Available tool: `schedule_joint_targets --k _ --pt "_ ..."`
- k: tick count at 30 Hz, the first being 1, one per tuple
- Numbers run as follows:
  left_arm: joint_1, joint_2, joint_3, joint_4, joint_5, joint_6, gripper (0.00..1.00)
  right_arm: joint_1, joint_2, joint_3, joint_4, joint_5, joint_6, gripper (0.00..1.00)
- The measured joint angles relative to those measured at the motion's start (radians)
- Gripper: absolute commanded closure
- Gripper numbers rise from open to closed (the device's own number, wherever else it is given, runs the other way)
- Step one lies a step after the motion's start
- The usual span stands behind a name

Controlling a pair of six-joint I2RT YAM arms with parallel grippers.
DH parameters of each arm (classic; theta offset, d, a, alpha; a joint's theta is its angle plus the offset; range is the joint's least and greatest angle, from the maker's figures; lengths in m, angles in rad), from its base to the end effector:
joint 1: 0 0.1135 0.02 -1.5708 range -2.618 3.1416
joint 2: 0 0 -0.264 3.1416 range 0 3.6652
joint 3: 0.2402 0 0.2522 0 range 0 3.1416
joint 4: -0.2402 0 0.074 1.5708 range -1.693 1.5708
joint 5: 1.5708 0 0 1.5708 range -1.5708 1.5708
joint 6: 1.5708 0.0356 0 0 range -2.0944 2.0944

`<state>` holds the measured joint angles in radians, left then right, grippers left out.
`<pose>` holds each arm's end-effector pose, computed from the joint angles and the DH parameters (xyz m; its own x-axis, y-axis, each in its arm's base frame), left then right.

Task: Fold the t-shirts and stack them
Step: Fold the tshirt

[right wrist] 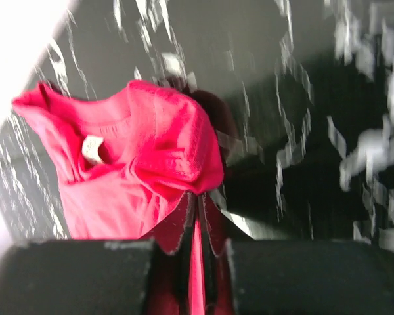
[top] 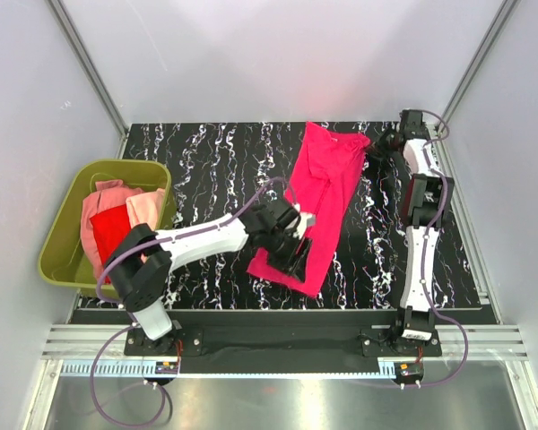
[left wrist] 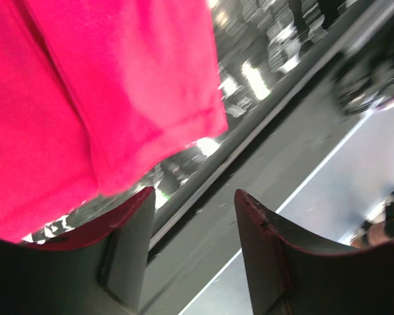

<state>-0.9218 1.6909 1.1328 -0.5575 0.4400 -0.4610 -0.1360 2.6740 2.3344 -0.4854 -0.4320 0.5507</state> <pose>0.1921 -0.2784 0.2014 -0.8572 0.4640 -0.2236 0.5055 0.6744 -0.5382 0.5754 -0.0637 0.1294 -0.7030 0.5759 -0.4173 0.2459 0.7474 0.6172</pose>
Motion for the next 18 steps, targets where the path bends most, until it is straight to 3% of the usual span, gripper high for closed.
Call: schedule_joint_targets --k 1,4,6,8,13,18 --pt "0.002 0.0 0.031 -0.006 -0.006 -0.006 0.42 -0.001 0.04 0.074 -0.018 0.0 0.0 0.92" --pt "0.029 0.0 0.12 -0.044 -0.036 -0.011 0.43 -0.005 0.111 0.197 -0.029 -0.005 0.005 0.76" --pt "0.078 -0.002 0.15 -0.054 -0.051 -0.011 0.43 -0.012 0.114 0.201 -0.029 -0.011 0.012 0.6" --pt "0.151 -0.005 0.145 -0.061 -0.062 -0.008 0.43 -0.024 0.101 0.186 -0.015 -0.026 0.02 0.52" --pt "0.331 0.012 0.1 -0.115 -0.104 0.03 0.39 -0.053 -0.053 -0.022 -0.045 -0.031 -0.004 0.43" --pt "0.35 0.116 0.106 -0.146 -0.117 0.071 0.39 -0.061 -0.34 -0.366 -0.089 -0.029 -0.021 0.43"
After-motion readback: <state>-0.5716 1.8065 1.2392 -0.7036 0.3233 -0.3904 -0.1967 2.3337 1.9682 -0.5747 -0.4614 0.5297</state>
